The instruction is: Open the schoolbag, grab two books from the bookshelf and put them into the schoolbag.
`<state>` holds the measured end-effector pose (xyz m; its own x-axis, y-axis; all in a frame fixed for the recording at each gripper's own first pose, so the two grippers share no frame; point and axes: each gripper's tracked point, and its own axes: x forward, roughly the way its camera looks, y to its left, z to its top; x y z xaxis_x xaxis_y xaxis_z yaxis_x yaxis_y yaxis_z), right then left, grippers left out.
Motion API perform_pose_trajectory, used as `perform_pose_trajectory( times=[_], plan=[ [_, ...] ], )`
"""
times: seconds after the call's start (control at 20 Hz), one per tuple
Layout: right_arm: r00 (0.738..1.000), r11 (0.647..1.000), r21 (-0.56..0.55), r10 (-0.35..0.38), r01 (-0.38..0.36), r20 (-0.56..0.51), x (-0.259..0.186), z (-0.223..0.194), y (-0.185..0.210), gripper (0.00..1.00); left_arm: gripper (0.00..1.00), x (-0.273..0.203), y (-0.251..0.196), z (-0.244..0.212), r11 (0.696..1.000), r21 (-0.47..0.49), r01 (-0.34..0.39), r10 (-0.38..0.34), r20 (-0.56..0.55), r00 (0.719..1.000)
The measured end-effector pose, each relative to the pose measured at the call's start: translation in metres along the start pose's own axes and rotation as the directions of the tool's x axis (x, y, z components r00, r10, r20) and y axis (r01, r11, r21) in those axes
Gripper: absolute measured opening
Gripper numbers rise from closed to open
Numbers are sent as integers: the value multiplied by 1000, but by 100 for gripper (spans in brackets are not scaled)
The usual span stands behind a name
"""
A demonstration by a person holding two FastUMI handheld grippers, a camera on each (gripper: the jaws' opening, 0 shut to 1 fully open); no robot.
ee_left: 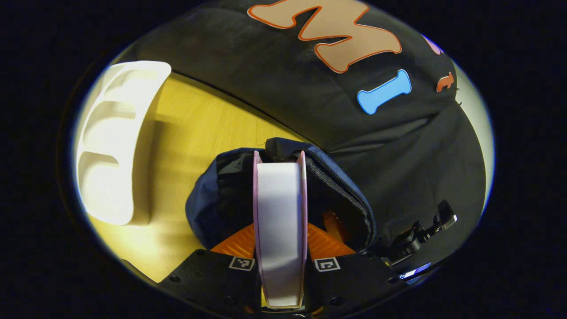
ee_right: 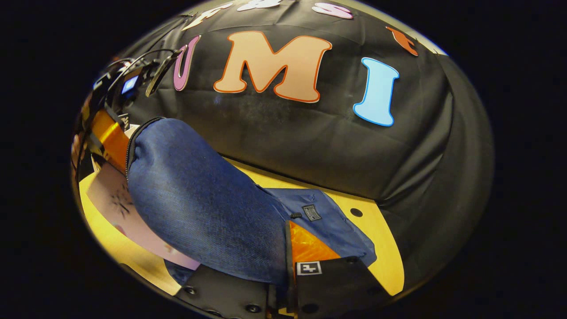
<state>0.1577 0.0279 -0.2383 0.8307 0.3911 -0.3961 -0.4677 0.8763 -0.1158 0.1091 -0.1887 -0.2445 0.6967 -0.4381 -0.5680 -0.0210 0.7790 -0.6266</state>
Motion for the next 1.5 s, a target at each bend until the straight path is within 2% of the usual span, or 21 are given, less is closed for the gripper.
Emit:
perform_pose_trajectory(
  times=[0.2, 0.3, 0.45, 0.7, 1.0, 1.25, 1.35, 1.5],
  plan=[
    [1000, 999, 36, 21, -22, 12, 0, 0, 2, 7, 35, 29, 4, -10, 998, -61, 22, -20, 27, 999],
    [999, 998, 52, 32, -33, 24, 0, 1, 1, 8, 36, 39, 2, -14, 991, -123, 46, -40, 46, 998],
    [998, 997, 62, 49, -51, 31, -1, 1, 1, 8, 34, 55, 10, 1, 983, -168, 71, -53, 113, 992],
    [998, 993, 103, 49, -54, 47, 0, 2, 2, 8, 35, 91, 9, 15, 975, -200, 96, -58, 187, 981],
    [997, 990, 121, 72, -76, 41, 3, -3, 12, 9, 34, 109, 16, 12, 959, -254, 128, -68, 232, 970],
    [998, 990, 133, 52, -55, 32, 7, -5, 12, 10, 36, 112, 23, 11, 960, -254, 114, -58, 217, 974],
    [999, 987, 155, 48, -51, 24, 9, -7, 10, 9, 36, 108, 28, 8, 970, -228, 84, -37, 203, 978],
    [999, 987, 155, 36, -40, 26, 9, -5, 8, 10, 49, 96, 29, 8, 981, -187, 44, -8, 189, 982]
  ],
)
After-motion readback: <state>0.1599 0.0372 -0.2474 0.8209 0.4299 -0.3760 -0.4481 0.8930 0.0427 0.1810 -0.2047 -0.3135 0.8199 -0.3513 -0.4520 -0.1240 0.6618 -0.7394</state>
